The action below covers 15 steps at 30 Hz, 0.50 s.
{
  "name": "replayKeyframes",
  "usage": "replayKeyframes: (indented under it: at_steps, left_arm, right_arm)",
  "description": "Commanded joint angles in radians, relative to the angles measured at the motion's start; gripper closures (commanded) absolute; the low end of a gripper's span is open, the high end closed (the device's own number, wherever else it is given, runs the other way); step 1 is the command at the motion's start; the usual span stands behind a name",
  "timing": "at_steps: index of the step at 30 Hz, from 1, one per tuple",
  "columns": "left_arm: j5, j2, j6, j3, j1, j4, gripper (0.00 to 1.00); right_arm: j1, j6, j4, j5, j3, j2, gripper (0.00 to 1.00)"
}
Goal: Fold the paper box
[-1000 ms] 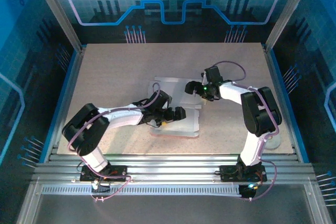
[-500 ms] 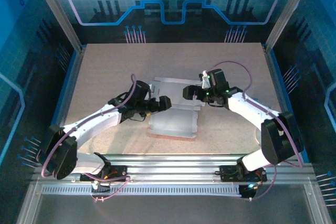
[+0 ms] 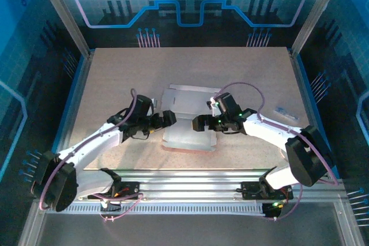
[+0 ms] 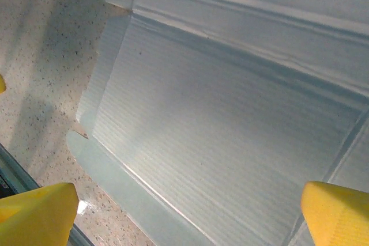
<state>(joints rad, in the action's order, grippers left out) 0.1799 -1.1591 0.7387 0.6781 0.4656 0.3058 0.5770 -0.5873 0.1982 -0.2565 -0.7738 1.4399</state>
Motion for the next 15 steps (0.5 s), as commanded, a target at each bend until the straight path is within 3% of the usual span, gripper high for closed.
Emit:
replayKeyframes:
  at_steps: [1, 10, 15]
  left_arm:
    - [-0.018, 0.094, 0.056, -0.058, -0.005, 0.025, 0.01]
    - [-0.045, 0.211, 0.057, -0.121, -0.005, 0.056, 0.01]
    - [0.036, 0.197, 0.008, -0.107, -0.005, 0.016, 0.01]
  right_arm:
    - [0.014, -0.003, -0.029, -0.018, 0.026, 0.006, 0.0]
    - [0.046, 0.05, 0.0, -0.049, 0.034, 0.056, 0.0]
    - [0.063, 0.048, 0.007, -0.013, 0.052, 0.075, 0.0]
